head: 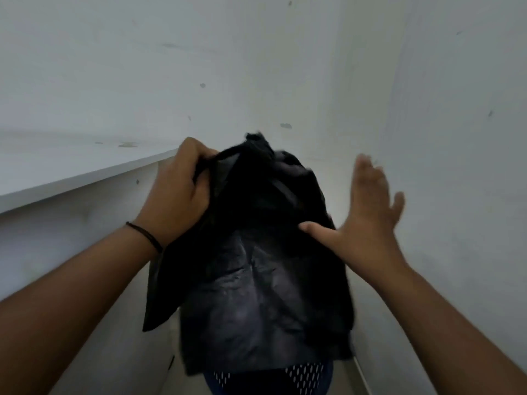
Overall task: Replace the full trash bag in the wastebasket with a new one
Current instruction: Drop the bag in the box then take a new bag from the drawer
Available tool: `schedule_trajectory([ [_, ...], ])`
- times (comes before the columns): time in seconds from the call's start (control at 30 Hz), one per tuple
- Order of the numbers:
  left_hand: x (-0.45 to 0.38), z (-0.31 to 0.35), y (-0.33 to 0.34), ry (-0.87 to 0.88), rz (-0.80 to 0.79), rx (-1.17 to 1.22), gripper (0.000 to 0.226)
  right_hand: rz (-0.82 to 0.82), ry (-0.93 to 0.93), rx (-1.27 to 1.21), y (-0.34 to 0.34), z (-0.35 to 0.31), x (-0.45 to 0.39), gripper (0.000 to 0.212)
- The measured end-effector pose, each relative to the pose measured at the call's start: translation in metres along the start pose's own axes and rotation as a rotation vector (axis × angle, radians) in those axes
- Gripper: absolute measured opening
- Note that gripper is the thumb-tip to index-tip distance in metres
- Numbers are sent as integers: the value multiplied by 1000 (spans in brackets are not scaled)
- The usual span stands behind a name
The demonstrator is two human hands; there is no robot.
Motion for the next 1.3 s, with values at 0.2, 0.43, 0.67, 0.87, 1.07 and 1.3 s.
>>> schedule_trajectory([
  [0.2,9,32,12,302,-181,-30,27,-408,-36,-645,34,-28,-11,38],
  [0.43,8,-20,6,-400,67,-322,44,-203,373,-777,40,-10,-6,21],
  [0.67,80,13,89,-772,-361,473,38,-182,655,-1070,51,-9,-3,17],
  [0.87,82,-2,121,-942,-394,783,16,-260,726,-1400,54,-10,6,10],
  [1.07,83,-36,104,-755,-180,392,19,-66,784,-1014,48,48,12,26],
  [1.3,93,-70,86,-351,-202,-124,41,119,851,-526,28,119,25,30],
])
Point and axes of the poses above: each hand's wrist, its own x-axis away from the middle knuckle, its own y-axis out of the palm, z = x × y, the point moved 6 cm from there along -x, towards the middle knuckle, and after that the axes turned 11 degrees about -y, right-handed, at the moved point
